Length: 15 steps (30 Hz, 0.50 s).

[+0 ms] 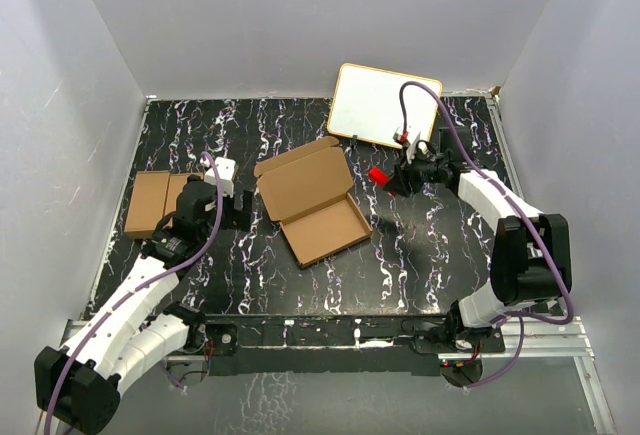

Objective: Fold the paper box

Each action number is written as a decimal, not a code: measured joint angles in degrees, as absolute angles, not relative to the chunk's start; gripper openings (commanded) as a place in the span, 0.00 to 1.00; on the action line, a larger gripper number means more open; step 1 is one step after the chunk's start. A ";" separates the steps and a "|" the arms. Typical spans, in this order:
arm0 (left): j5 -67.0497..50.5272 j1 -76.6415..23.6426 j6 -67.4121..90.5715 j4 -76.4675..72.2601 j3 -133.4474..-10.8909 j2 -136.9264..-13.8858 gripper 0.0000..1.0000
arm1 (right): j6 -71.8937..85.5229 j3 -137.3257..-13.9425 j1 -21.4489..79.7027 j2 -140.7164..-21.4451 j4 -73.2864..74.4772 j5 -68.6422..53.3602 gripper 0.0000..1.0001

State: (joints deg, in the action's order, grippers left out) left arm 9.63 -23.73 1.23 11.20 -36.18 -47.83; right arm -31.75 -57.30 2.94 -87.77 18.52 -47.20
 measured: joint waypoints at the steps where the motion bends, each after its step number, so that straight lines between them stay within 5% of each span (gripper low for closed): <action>1: 9.67 -23.73 1.23 11.20 -36.18 -47.83 0.97 | -31.18 -56.58 2.94 -87.42 17.96 -48.66 0.08; 15: 9.96 -23.73 1.23 11.20 -36.18 -47.94 0.97 | -27.90 -51.07 10.52 -85.73 12.12 -56.93 0.08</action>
State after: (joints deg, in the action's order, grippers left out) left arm 9.96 -23.73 1.23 11.20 -36.18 -47.94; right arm -27.90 -51.07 10.52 -85.73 12.12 -56.93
